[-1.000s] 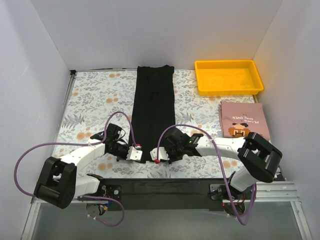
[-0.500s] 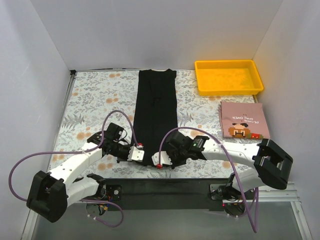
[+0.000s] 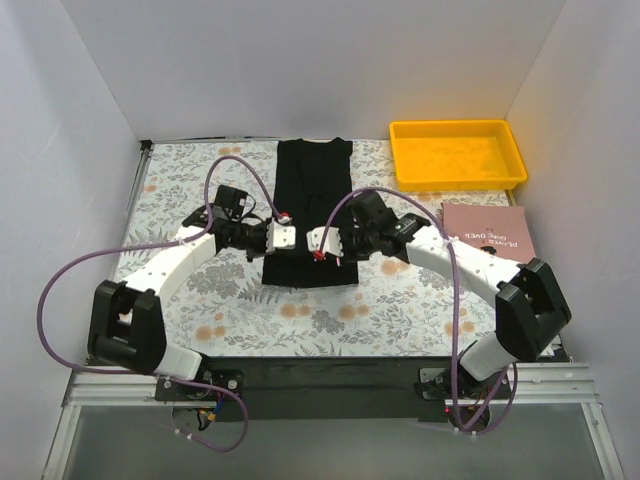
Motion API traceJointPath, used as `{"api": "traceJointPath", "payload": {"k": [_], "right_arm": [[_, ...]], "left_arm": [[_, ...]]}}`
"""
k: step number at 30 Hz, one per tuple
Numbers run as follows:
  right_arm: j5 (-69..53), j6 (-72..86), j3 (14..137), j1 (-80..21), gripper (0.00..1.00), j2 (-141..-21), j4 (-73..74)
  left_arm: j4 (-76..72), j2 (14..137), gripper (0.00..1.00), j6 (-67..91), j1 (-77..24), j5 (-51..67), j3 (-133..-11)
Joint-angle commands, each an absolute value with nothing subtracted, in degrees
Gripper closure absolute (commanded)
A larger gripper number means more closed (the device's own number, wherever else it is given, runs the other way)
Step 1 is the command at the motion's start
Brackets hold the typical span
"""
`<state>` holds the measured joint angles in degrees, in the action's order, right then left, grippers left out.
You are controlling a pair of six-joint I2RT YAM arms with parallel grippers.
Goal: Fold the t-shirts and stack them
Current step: Fold the tshirt
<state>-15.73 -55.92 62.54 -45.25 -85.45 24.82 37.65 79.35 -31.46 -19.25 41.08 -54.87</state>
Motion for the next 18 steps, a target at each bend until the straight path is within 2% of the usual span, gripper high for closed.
{"api": "traceJointPath", "payload": {"k": [1,11,18], "right_arm": [[-17.57,-61.78,68.36,-41.93,0.99,-89.73,23.29],[-19.07,-66.97,83.83,-34.29,0.99,-105.37,21.09],[-19.16,-68.99,91.84,-31.56,0.99,-114.25,20.30]], "left_arm": [[33.15,83.66,1.00,-32.34,-16.62,44.21,-60.37],[28.65,104.30,1.00,-33.75,-12.83,44.21,-76.80],[25.23,111.79,1.00,-33.05,-11.78,43.42,-84.45]]}}
